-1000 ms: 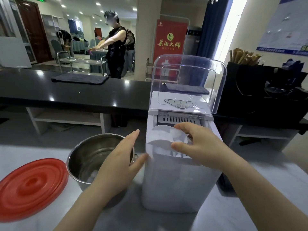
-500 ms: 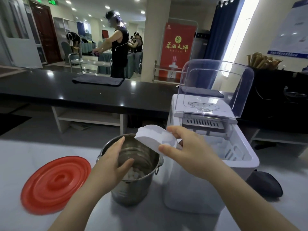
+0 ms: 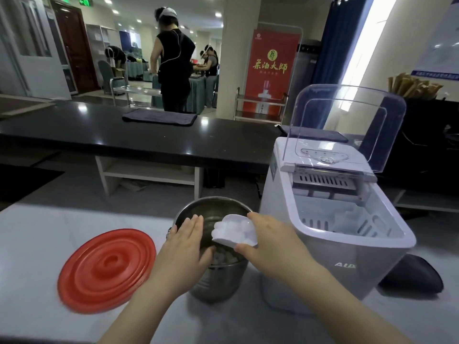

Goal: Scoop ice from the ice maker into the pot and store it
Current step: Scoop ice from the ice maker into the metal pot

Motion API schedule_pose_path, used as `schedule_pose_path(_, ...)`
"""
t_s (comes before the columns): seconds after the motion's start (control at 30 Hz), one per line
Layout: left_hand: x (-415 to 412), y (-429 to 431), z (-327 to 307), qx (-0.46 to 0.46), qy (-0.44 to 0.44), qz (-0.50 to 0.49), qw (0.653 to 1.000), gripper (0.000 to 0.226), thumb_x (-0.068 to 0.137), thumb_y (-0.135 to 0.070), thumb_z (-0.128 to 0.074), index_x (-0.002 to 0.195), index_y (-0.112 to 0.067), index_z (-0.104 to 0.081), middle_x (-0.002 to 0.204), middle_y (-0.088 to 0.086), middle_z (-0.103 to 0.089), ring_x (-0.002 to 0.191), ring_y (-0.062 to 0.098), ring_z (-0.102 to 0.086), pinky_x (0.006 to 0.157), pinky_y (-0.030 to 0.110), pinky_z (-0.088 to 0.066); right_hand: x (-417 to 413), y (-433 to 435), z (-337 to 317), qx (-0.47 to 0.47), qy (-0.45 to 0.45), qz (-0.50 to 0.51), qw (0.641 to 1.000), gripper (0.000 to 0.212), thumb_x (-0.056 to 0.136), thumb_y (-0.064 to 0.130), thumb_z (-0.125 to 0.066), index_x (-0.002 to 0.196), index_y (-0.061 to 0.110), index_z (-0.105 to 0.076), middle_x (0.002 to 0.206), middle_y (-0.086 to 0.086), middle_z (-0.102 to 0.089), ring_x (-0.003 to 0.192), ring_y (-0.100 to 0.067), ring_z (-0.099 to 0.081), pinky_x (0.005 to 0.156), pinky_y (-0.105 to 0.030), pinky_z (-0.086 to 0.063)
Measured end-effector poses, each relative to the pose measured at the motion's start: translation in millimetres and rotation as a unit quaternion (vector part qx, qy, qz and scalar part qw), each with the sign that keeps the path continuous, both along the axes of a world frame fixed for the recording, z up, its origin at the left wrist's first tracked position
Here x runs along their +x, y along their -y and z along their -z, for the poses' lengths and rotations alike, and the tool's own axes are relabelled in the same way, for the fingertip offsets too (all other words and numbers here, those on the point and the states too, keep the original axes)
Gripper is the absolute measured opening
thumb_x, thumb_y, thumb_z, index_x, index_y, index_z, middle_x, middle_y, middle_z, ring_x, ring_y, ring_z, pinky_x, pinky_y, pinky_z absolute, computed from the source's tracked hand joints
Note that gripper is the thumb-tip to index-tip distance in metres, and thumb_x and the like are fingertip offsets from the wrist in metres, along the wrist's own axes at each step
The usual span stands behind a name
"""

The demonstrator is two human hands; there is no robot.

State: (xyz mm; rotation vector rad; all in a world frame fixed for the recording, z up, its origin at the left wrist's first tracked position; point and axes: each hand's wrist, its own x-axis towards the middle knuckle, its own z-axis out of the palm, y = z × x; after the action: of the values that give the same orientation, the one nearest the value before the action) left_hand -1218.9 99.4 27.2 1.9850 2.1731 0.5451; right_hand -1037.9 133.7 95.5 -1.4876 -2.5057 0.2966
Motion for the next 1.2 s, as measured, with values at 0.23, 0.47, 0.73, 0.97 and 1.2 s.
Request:
schedule_pose_path(0.23, 0, -3, 6, -0.005, -0.041, -0.009, 0.999, 0.101, 0.061, -0.062, 0.012, 0.152, -0.019, -0.003, 0.160, -0.004, -0.001, 0.146, 0.012, 0.004, 0.114, 0.029, 0.008, -7, 3, -2, 0.058, 0.068, -0.012, 0.996, 0.056, 0.089, 0.045, -0.059, 0.135, 0.021, -0.038, 0.129, 0.001, -0.052, 0.111, -0.022, -0.054, 0.087, -0.032, -0.046)
schedule_pose_path(0.47, 1, 0, 3, -0.015, -0.017, -0.019, 1.000, 0.094, 0.068, -0.062, 0.003, 0.152, -0.019, -0.002, 0.160, -0.005, -0.002, 0.146, 0.011, 0.005, 0.114, 0.028, 0.010, -3, 4, -8, 0.105, 0.074, -0.021, 0.992, 0.055, 0.089, 0.043, -0.059, 0.135, 0.020, -0.038, 0.123, 0.002, -0.053, 0.107, -0.021, -0.054, 0.084, -0.029, -0.044)
schedule_pose_path(0.73, 9, 9, -13, 0.012, 0.110, -0.019, 0.994, 0.072, 0.095, -0.040, -0.045, 0.151, -0.021, -0.004, 0.159, -0.009, -0.003, 0.145, 0.006, 0.003, 0.118, 0.026, -0.003, 24, 9, -28, 0.121, -0.022, -0.032, 0.992, 0.074, 0.088, 0.050, -0.059, 0.149, 0.026, -0.025, 0.143, 0.009, -0.043, 0.126, -0.014, -0.044, 0.097, -0.027, -0.040)
schedule_pose_path(0.97, 44, 12, -48, 0.052, 0.167, 0.011, 0.985, 0.077, 0.092, -0.038, -0.054, 0.151, -0.029, -0.006, 0.155, -0.018, -0.010, 0.141, -0.004, -0.001, 0.113, 0.023, -0.012, 64, 6, -43, 0.171, -0.122, -0.031, 0.977, 0.077, 0.079, 0.045, -0.072, 0.145, 0.024, -0.039, 0.140, 0.007, -0.050, 0.123, -0.014, -0.050, 0.097, -0.029, -0.042)
schedule_pose_path(1.2, 86, 4, -59, 0.078, 0.196, 0.062, 0.976, 0.079, 0.087, -0.040, -0.058, 0.148, -0.038, -0.008, 0.149, -0.025, -0.017, 0.141, -0.003, -0.013, 0.114, 0.023, -0.021, 120, -14, -50, 0.194, -0.166, 0.012, 0.967, 0.075, 0.075, 0.043, -0.076, 0.141, 0.024, -0.045, 0.132, 0.007, -0.057, 0.110, -0.015, -0.055, 0.094, -0.031, -0.045)
